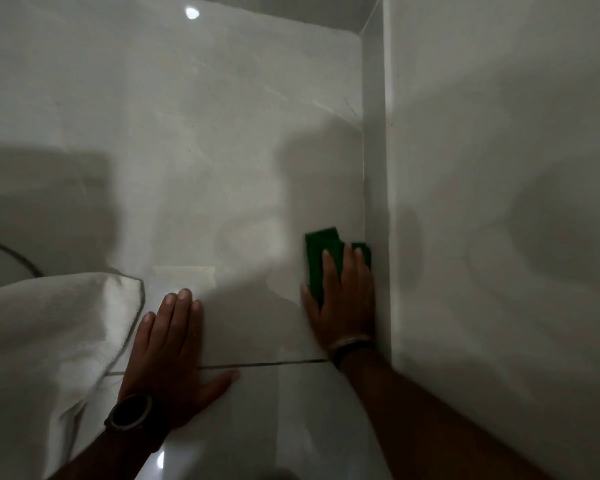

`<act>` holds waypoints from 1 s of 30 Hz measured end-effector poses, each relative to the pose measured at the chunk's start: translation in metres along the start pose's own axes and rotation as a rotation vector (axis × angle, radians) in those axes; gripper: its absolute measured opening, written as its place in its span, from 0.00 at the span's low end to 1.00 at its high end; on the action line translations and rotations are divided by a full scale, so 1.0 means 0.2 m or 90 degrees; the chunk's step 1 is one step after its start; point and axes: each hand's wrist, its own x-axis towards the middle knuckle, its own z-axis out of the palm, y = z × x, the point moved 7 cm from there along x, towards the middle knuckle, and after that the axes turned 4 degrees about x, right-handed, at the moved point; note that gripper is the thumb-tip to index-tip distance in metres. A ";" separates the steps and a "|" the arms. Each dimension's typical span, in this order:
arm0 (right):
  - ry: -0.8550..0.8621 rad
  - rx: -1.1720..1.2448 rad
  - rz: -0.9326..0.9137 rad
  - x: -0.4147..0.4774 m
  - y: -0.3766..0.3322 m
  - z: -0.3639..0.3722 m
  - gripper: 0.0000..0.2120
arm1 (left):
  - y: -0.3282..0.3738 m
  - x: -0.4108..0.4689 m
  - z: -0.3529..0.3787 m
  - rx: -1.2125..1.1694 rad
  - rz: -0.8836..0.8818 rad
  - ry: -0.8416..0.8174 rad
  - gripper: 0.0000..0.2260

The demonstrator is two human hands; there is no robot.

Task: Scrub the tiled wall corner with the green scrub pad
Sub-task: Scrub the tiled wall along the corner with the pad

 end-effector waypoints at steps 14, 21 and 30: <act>-0.006 -0.037 -0.012 0.64 -0.02 -0.08 0.31 | 0.00 0.00 0.02 0.004 0.008 -0.004 0.54; -0.010 -0.024 0.015 0.02 0.00 0.00 0.31 | 0.00 0.00 0.00 0.011 0.005 -0.018 0.52; -0.057 -0.020 -0.010 -0.92 0.03 0.11 0.29 | -0.01 0.01 0.00 0.009 -0.001 -0.011 0.53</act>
